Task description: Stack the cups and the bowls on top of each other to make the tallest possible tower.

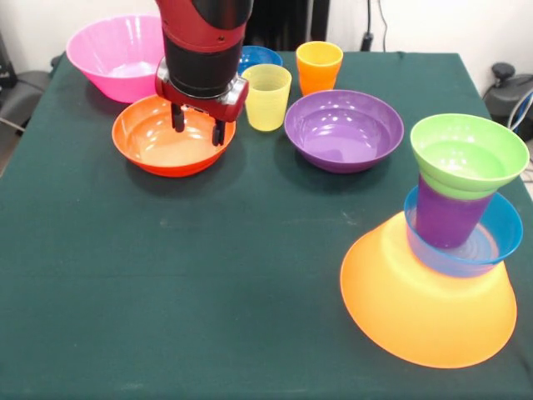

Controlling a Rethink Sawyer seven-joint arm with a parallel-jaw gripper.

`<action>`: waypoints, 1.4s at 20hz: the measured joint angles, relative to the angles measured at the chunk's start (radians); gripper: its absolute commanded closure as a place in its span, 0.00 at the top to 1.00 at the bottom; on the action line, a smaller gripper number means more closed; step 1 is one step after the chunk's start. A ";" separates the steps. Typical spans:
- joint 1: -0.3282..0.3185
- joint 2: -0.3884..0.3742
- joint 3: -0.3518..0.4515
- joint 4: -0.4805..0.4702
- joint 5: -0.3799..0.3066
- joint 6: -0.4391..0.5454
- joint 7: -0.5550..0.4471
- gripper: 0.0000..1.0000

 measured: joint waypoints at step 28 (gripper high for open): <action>-0.025 -0.003 0.013 0.139 0.009 -0.224 0.000 1.00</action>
